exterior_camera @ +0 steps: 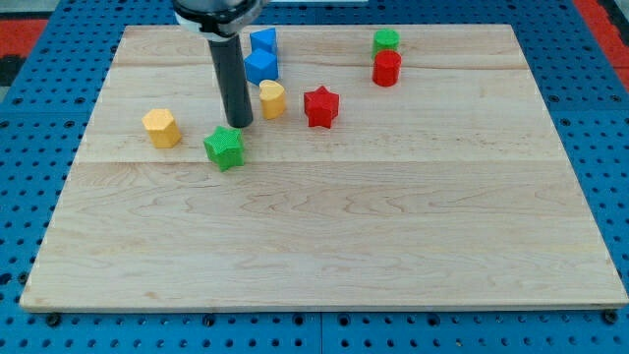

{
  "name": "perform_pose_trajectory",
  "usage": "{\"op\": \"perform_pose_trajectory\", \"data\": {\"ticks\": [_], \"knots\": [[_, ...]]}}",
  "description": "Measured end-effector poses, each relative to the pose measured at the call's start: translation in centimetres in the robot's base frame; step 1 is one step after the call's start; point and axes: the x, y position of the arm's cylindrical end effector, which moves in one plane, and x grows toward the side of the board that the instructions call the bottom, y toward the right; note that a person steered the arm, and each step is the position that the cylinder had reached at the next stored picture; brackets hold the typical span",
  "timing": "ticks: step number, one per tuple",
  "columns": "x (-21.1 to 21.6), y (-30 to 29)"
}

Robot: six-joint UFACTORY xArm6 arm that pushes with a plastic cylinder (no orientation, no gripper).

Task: Push the red star closer to the red circle

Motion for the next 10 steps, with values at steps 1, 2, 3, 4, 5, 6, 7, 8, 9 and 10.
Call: {"op": "perform_pose_trajectory", "data": {"ticks": [1, 2, 3, 4, 5, 6, 7, 8, 9, 10], "knots": [[0.1, 2.2], [-1.0, 4.1], [-2.2, 5.9], [-2.3, 6.3], [-2.3, 6.4], [-1.6, 6.8], [-0.5, 7.7], [-0.5, 7.7], [-0.5, 8.4], [-0.6, 10.2]]}}
